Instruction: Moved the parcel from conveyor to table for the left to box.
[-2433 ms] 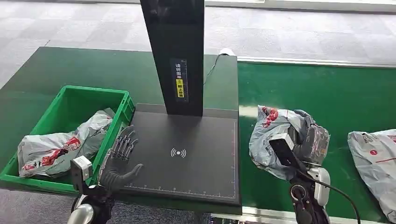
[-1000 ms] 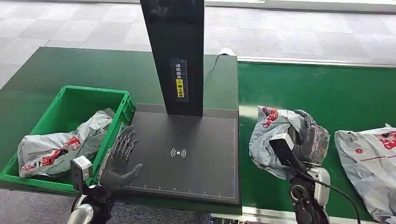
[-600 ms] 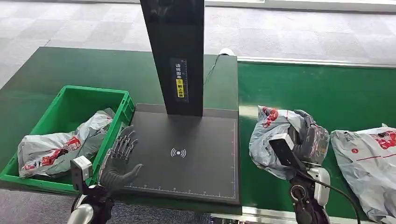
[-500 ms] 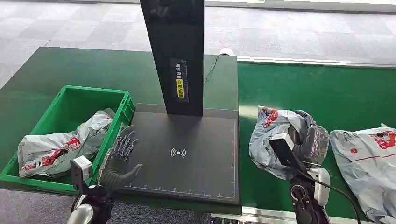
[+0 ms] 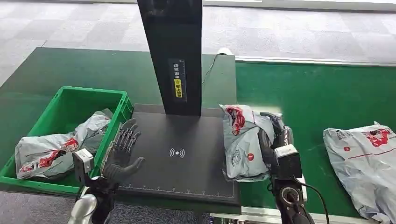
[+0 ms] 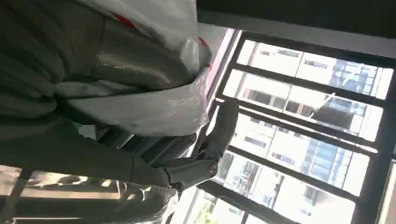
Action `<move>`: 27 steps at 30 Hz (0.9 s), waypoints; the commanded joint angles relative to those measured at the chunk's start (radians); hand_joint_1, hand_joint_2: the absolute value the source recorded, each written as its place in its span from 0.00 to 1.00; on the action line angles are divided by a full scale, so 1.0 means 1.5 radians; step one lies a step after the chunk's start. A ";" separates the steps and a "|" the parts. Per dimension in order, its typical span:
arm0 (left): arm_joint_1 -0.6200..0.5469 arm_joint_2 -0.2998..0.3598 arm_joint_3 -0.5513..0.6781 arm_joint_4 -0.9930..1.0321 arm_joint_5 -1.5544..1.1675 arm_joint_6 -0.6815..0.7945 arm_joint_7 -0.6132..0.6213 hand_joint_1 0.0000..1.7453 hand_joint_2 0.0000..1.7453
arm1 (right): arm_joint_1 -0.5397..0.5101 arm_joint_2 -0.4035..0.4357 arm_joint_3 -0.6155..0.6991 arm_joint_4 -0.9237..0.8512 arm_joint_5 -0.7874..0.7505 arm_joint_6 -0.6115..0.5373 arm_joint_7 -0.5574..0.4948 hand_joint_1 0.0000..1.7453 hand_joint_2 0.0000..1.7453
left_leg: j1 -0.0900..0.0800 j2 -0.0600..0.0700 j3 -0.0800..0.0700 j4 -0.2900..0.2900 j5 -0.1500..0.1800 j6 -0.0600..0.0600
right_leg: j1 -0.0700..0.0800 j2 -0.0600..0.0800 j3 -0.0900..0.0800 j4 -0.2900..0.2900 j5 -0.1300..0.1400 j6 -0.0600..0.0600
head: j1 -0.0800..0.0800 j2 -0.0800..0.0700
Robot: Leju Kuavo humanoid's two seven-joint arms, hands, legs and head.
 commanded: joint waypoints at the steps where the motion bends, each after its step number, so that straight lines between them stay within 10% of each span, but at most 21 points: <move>1: -0.007 0.021 -0.010 0.044 -0.001 -0.004 0.000 0.00 1.00 | -0.021 -0.010 0.105 0.068 0.035 0.208 0.055 1.00 1.00 | 0.001 -0.001 0.002 -0.001 0.000 0.000 | 0.000 0.003 0.002 -0.002 0.001 -0.001 | 0.000 0.000; 27: -0.067 0.023 -0.034 0.123 -0.005 -0.014 -0.019 0.00 1.00 | -0.032 -0.014 0.196 0.163 0.123 0.311 0.057 1.00 1.00 | 0.001 -0.003 0.002 -0.001 0.001 0.000 | 0.001 0.002 0.002 -0.002 0.001 -0.001 | 0.000 0.000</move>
